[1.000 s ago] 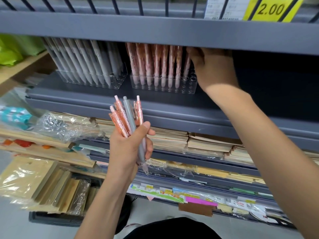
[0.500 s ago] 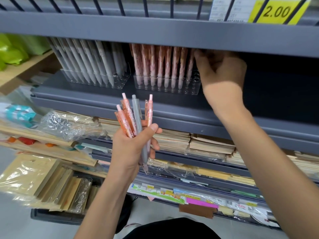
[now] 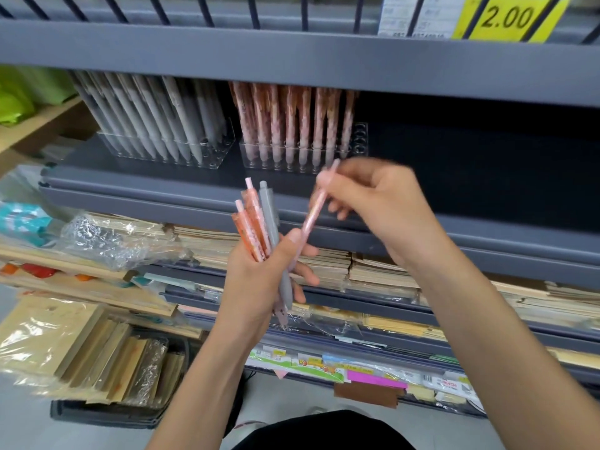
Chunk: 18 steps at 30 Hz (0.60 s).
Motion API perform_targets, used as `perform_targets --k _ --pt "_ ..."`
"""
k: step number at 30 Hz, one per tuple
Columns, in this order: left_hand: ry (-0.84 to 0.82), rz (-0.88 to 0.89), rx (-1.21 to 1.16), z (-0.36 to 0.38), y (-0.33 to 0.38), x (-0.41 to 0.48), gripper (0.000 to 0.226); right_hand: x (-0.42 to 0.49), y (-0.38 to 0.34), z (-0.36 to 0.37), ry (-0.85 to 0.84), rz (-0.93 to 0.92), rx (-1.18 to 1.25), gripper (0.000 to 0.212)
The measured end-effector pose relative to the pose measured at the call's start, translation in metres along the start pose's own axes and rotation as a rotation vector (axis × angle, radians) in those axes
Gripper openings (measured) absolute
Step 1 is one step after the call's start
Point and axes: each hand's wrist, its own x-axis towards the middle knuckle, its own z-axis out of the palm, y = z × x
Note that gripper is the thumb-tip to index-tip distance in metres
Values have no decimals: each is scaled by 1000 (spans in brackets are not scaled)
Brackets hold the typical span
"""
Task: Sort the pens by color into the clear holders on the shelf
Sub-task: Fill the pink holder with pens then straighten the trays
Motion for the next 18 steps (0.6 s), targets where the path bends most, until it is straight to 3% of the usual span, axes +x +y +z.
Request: perform_targets --k 5,8,11,15,17,18 --pt "66 -42 42 -6 -1 -1 45 9 -3 -28 367 -182 441 11" --pt "82 -53 46 -6 1 1 43 17 -5 -40 522 -348 520 4" --pt "66 -66 30 -6 2 1 38 25 -8 -47 595 -456 431 9" --pt "42 -90 -18 -6 2 -1 18 36 -10 -45 590 -461 247 39" --pt "38 -94 -25 -7 2 -1 11 43 -8 -43 579 -397 160 33" --pt "41 -91 -19 -7 3 -1 21 47 -7 -41 576 -372 107 28"
